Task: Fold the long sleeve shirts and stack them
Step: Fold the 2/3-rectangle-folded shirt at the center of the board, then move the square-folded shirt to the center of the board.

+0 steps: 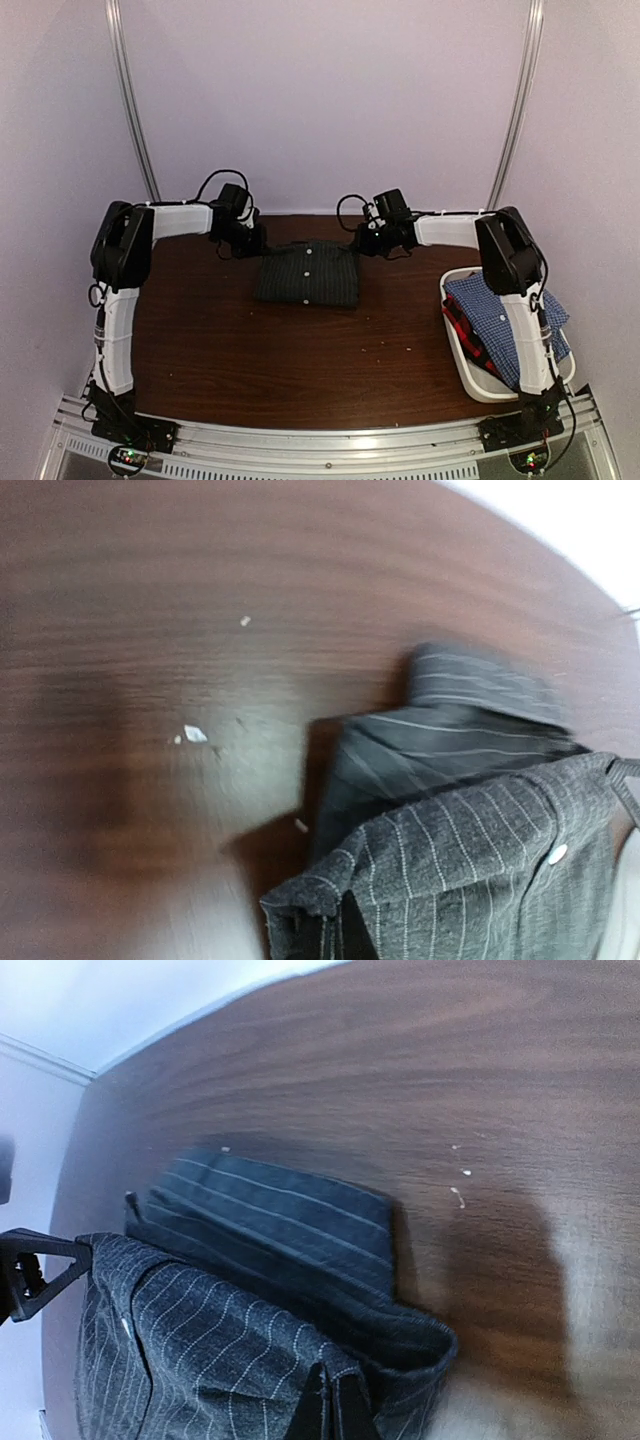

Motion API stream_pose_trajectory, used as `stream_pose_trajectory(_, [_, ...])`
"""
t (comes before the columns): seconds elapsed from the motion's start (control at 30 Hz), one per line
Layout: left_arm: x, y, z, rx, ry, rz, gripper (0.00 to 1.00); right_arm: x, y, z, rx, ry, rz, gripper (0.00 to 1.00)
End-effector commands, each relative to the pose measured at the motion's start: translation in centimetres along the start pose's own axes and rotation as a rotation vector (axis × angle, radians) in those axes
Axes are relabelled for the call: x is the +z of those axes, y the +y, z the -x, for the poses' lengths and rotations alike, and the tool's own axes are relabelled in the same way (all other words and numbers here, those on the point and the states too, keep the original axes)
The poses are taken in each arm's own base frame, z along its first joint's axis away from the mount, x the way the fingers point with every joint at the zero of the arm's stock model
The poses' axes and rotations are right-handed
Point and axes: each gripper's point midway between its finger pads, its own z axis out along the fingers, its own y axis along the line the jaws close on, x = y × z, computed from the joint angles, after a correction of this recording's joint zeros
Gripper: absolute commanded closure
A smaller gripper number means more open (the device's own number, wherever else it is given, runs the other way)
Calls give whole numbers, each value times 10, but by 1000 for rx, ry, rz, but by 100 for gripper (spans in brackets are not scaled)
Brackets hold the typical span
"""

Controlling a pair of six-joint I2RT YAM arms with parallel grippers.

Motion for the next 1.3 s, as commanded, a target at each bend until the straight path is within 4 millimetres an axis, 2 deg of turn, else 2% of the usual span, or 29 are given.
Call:
stream_pose_trajectory(0.0, [39, -1, -4, 33, 53, -90, 100, 26, -20, -5, 14, 61, -12, 100])
stream_pose_trajectory(0.1, [42, -2, -15, 21, 62, -102, 100, 30, -27, -18, 24, 85, -11, 100])
stream_pose_trajectory(0.2, [33, -6, -34, 6, 77, -96, 100, 24, -28, -34, 19, 103, -3, 100])
stream_pose_trajectory(0.27, [21, -9, -51, -12, 75, -101, 100, 18, -24, -46, -5, 120, 4, 100])
stream_pose_trajectory(0.3, [12, -13, -58, -23, 66, -104, 100, 16, -25, -59, -16, 142, -3, 100])
stream_pose_trajectory(0.4, [-12, -20, -90, -33, 64, -89, 100, 2, -13, -82, -71, 174, -3, 100])
stream_pose_trajectory(0.43, [-20, -22, -103, -36, 67, -80, 100, -4, -7, -89, -90, 181, -2, 100])
stream_pose_trajectory(0.5, [-43, -40, -125, -13, 50, -85, 100, -19, 3, -101, -126, 183, -5, 100])
stream_pose_trajectory(0.57, [-59, -47, -145, -2, 41, -67, 100, -42, 21, -103, -158, 160, 8, 100])
stream_pose_trajectory(0.7, [-83, -50, -166, -22, 15, -60, 100, -80, 45, -108, -191, 110, 28, 100])
stream_pose_trajectory(0.8, [-98, -54, -161, -17, -24, -73, 100, -97, 46, -108, -188, 84, 18, 100])
stream_pose_trajectory(0.93, [-102, -55, -152, 3, -53, -53, 100, -105, 45, -100, -194, 44, -5, 100])
stream_pose_trajectory(1.13, [-88, -59, -127, 38, -65, -41, 100, -98, 25, -86, -171, 15, -57, 100])
stream_pose_trajectory(1.27, [-73, -51, -112, 30, -60, -42, 100, -88, 8, -77, -145, 6, -86, 100])
